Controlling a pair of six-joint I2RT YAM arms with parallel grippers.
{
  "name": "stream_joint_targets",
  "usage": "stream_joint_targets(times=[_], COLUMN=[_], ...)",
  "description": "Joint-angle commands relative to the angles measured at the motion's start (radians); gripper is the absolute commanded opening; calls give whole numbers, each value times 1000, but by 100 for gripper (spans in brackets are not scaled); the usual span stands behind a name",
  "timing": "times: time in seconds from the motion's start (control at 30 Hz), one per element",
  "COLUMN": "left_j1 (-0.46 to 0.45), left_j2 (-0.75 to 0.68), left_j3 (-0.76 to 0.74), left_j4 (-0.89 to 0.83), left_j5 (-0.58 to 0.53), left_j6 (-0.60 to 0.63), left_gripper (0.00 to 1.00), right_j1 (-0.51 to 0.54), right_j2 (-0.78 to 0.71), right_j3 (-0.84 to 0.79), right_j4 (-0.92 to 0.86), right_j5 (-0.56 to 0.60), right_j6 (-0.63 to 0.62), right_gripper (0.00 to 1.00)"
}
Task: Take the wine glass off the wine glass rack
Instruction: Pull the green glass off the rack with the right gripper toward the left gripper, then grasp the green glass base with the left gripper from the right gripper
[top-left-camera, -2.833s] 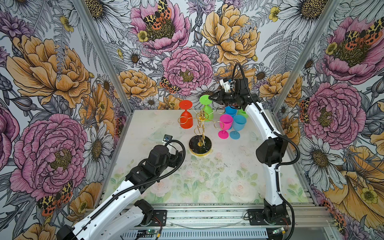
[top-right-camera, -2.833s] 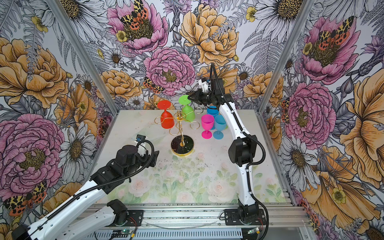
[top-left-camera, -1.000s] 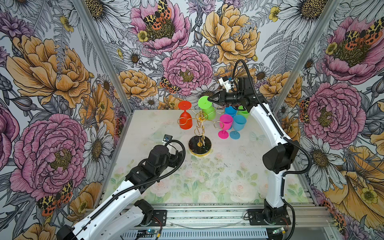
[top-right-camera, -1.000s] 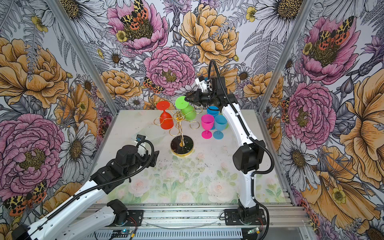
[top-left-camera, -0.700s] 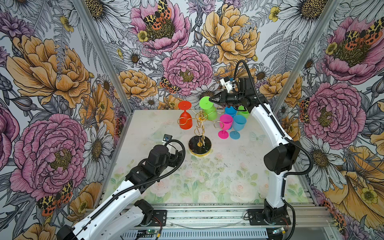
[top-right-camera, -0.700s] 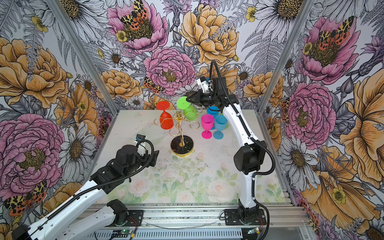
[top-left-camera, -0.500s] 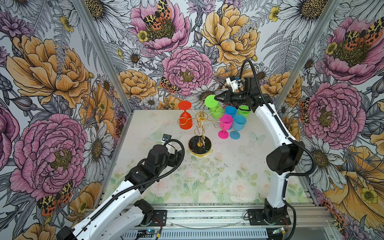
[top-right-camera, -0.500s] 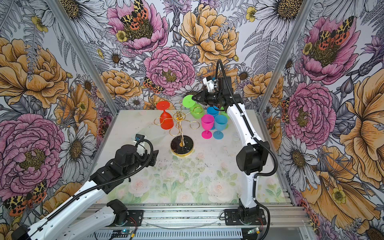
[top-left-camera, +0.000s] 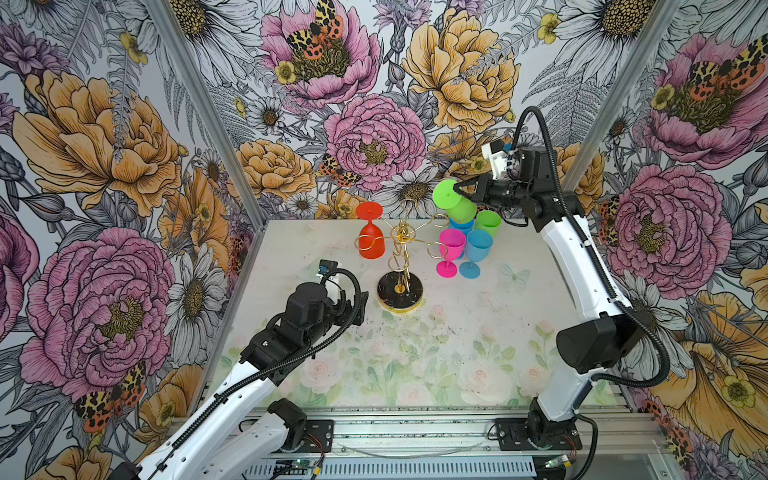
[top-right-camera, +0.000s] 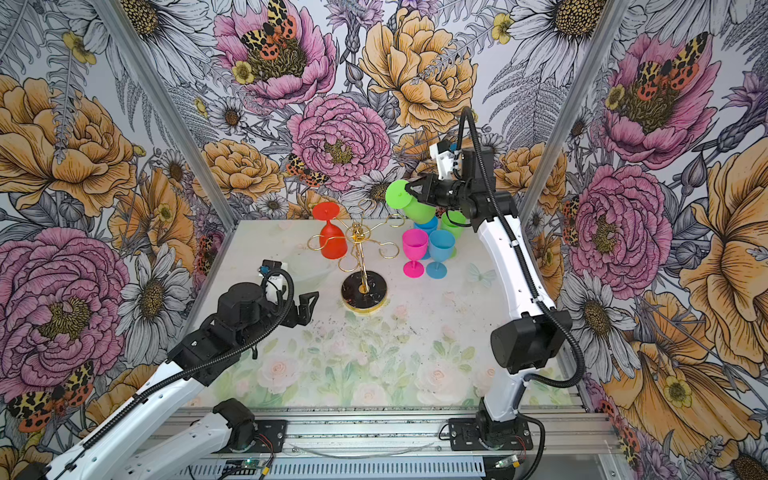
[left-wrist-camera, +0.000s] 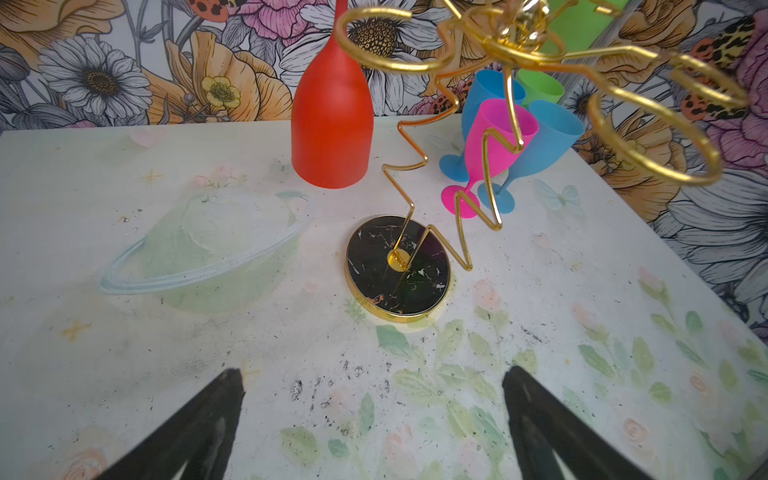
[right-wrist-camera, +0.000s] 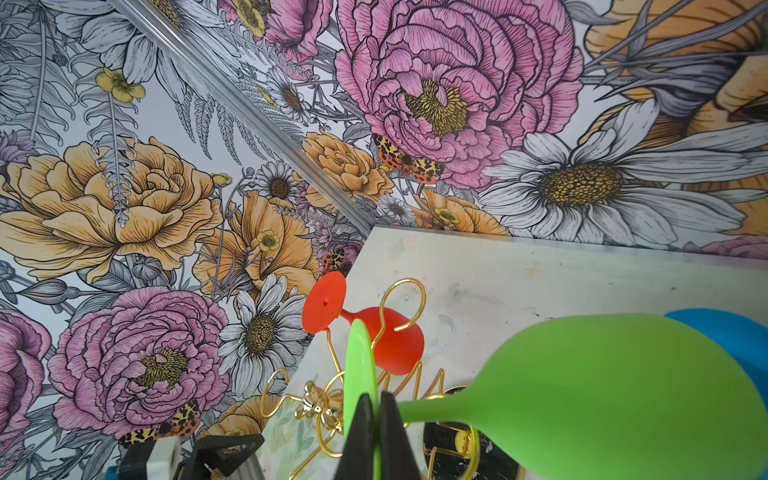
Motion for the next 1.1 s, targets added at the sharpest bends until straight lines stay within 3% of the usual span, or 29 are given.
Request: stream_joint_targets(times=[0.0,0.2,0.5,0.83,0.97,1.07], left_j1=[7,10,10,9,8,1], left_j2=[15,49,94,102,124,135], left_j3=[56,104,104,-57,-63,-86], left_j4=[11,15,149,466,486,609], left_j5=[110,229,533,699,741,791], left_j6=[-66,-137,-319,-529,-562,-621], left_gripper=[98,96,90,80,76,73], right_j1=[-3,-5,42,256,297,314], right_j2=[-141,-355,-600,-618,-613,-607], right_j3=[-89,-320,-628,-742,-786,-808], right_j4=[19,17,19,52,199,284], right_j5=[110,142,-38,-74,-127,-154], right_j6=[-87,-109,-171,-145,-66,-20], right_gripper=[0,0,0,0,0,0])
